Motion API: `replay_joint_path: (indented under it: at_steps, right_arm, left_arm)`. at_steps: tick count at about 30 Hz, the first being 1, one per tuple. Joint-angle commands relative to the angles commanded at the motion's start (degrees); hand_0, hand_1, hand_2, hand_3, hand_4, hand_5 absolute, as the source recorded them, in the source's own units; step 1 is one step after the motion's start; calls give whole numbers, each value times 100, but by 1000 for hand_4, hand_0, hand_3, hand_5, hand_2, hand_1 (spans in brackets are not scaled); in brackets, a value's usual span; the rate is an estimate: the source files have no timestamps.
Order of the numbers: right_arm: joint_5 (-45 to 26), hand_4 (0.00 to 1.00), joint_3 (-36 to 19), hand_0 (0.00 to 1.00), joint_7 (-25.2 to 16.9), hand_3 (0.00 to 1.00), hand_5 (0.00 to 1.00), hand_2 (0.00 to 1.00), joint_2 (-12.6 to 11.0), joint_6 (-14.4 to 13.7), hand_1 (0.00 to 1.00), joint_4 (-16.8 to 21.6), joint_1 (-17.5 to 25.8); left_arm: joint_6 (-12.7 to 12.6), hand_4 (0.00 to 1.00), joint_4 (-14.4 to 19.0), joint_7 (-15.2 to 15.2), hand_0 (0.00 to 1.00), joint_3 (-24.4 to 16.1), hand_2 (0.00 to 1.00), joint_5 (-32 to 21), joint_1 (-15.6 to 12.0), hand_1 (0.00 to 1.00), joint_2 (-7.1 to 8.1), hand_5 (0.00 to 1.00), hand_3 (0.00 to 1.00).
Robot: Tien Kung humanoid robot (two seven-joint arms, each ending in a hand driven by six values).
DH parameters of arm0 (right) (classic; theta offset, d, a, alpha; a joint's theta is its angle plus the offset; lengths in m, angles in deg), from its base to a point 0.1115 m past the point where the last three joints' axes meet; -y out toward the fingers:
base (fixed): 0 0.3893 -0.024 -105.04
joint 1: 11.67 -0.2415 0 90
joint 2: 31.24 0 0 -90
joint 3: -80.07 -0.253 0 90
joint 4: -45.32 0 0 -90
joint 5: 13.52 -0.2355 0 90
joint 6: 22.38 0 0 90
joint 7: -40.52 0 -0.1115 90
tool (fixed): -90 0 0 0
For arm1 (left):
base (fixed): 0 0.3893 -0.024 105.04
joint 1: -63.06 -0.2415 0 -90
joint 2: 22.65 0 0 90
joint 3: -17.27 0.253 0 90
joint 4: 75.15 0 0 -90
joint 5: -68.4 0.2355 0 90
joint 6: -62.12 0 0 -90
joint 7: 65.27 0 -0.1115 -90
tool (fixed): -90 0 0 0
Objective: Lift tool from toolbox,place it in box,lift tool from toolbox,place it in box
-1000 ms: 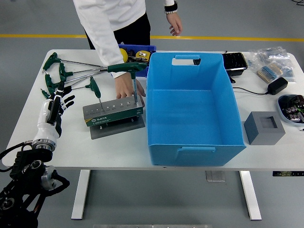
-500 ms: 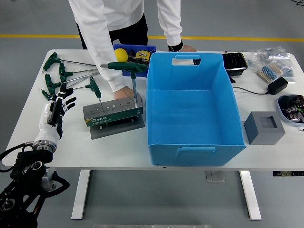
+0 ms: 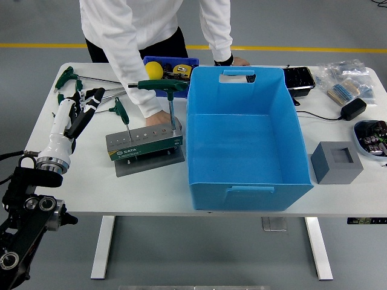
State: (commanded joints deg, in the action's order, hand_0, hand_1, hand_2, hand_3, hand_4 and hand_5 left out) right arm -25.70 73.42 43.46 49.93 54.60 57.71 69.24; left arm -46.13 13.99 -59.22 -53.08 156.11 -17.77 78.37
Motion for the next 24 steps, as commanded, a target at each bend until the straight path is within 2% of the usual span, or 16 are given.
replay_joint_path:
  at_steps: [3,4,8,9,10,12,16,18,21,24]
  right_arm:
    - [-4,853,-8,720,6,630,773,789,1,2,749,-2,-12]
    - [-3,853,-5,721,7,632,772,789,1,2,749,-2,-17]
    - [72,853,-21,721,22,632,772,789,5,-1,749,6,-43]
    - [84,853,-20,721,22,632,772,789,4,1,749,8,-48]
    - [93,855,-24,722,25,636,775,789,3,1,750,10,-52]
    - [97,855,-31,722,28,636,775,789,2,2,750,11,-55]
    - [110,856,-47,722,38,632,777,789,3,-5,749,16,-58]
    - [149,856,-64,722,53,632,777,789,3,-11,749,20,-58]
    - [207,856,-86,722,72,632,777,789,-3,-15,749,27,-70]
    - [242,858,-105,722,82,631,781,788,-3,-22,749,30,-74]
  left_arm:
    - [-46,998,212,348,846,538,918,708,469,853,256,767,786]
    - [-85,998,223,409,942,695,992,968,634,944,295,680,876]
    - [-117,998,110,644,942,1209,992,1937,1364,944,363,680,876]
    - [-119,998,74,676,942,1284,992,2197,1527,944,372,680,876]
    - [-95,998,31,707,984,1366,998,2421,1679,980,387,666,911]
    - [-29,998,-55,773,984,1515,998,2868,1940,980,402,666,911]
    - [361,998,-305,1071,998,1865,998,3836,2413,994,356,652,918]
    - [683,998,-499,1330,998,2079,998,4228,2621,994,284,652,918]
    - [1091,998,-829,1615,998,2263,998,4228,2819,994,141,652,918]
    - [1165,998,-1164,1700,998,2324,998,4177,2910,991,-23,668,918]
